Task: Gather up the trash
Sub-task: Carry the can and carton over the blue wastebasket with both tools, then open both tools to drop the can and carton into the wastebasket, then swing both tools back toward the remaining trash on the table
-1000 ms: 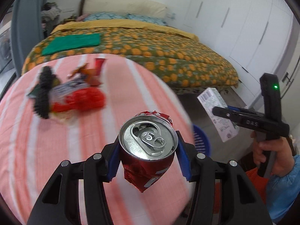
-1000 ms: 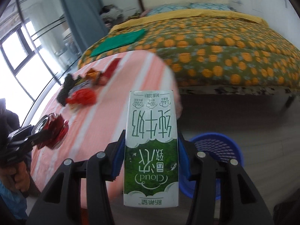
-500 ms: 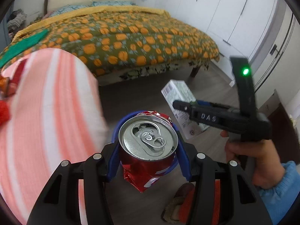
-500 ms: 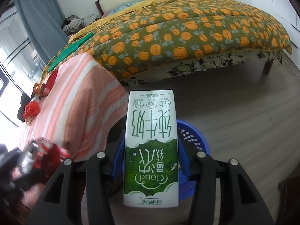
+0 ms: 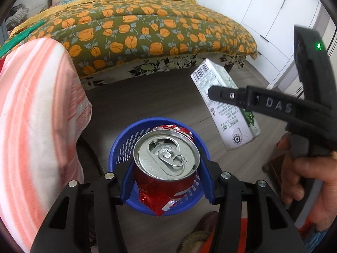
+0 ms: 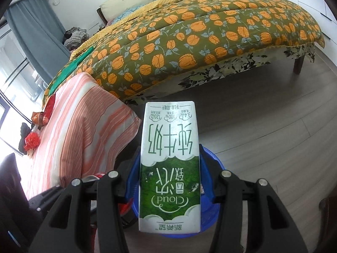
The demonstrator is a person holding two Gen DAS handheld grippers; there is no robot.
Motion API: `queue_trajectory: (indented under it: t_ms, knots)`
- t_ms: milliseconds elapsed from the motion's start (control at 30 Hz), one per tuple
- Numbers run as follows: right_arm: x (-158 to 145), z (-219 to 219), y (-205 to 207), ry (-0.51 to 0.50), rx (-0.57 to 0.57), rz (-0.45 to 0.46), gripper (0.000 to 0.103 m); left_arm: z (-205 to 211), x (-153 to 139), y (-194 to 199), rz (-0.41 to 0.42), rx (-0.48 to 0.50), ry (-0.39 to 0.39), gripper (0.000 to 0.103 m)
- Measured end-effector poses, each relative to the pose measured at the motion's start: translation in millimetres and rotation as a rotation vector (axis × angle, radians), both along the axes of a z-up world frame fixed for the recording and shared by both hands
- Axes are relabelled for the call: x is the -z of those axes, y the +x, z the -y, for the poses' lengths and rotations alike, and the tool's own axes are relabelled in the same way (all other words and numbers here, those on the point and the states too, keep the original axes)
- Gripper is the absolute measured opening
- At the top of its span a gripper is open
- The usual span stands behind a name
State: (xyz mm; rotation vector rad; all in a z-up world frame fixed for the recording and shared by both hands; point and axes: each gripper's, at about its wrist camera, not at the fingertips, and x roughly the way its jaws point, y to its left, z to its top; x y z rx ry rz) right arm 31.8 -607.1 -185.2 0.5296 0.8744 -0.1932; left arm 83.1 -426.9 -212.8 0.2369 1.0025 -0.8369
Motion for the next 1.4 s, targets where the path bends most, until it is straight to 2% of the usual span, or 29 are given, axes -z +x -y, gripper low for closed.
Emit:
queue_trajectory:
  t_ms: [100, 133, 167, 200, 333, 433, 567, 700, 767, 900, 1100, 1167, 1400]
  knots:
    - [3.7, 1.9, 3.8, 0.016, 0.000, -0.002, 0.051, 9.0, 9.4, 2.4, -0.008, 0.006, 0.014, 0.053]
    - [4.9, 3.0, 4.2, 0.022, 0.001, -0.003, 0.060, 11.9, 12.3, 3.4, -0.009, 0.007, 0.023, 0.054]
    - [5.9, 4.7, 4.2, 0.029, 0.006, 0.000, 0.075, 16.0, 15.7, 5.6, -0.010, 0.007, 0.032, 0.062]
    - [6.5, 7.9, 2.6, 0.041, 0.025, 0.010, 0.078, 19.6, 18.6, 8.7, -0.005, 0.000, 0.040, 0.073]
    - [3.5, 19.6, -2.2, 0.073, 0.075, 0.029, 0.078, 16.0, 15.3, 13.8, -0.020, -0.039, 0.015, 0.077]
    - [-4.7, 20.9, -4.4, 0.080, 0.091, 0.050, 0.078, 6.0, -0.7, 6.0, -0.016, -0.035, -0.024, 0.080]
    - [-21.2, 7.8, -2.4, 0.007, 0.086, 0.070, 0.088, -16.2, -33.9, -10.9, 0.032, -0.005, -0.080, 0.087]
    - [-33.8, -16.2, 1.6, -0.122, 0.069, 0.080, 0.093, -62.5, -60.3, -24.0, 0.084, -0.008, -0.102, 0.091]
    - [-38.7, -31.1, 3.9, -0.188, 0.049, 0.086, 0.093, -85.3, -64.3, -24.8, 0.103, -0.036, -0.088, 0.092]
    - [-47.3, -81.1, 9.1, -0.320, -0.061, 0.123, 0.093, -155.4, -65.3, -16.9, 0.143, -0.152, -0.029, 0.092]
    - [-44.6, -169.9, 13.5, -0.424, -0.278, 0.144, 0.093, -253.3, -61.9, 7.7, 0.153, -0.349, 0.014, 0.092]
    - [-44.1, -198.0, 13.9, -0.438, -0.324, 0.145, 0.093, -282.9, -61.8, 16.0, 0.159, -0.414, 0.027, 0.092]
    - [-46.3, -298.2, 28.5, -0.379, -0.478, 0.128, 0.093, -369.6, -64.6, 42.3, 0.160, -0.579, 0.066, 0.094]
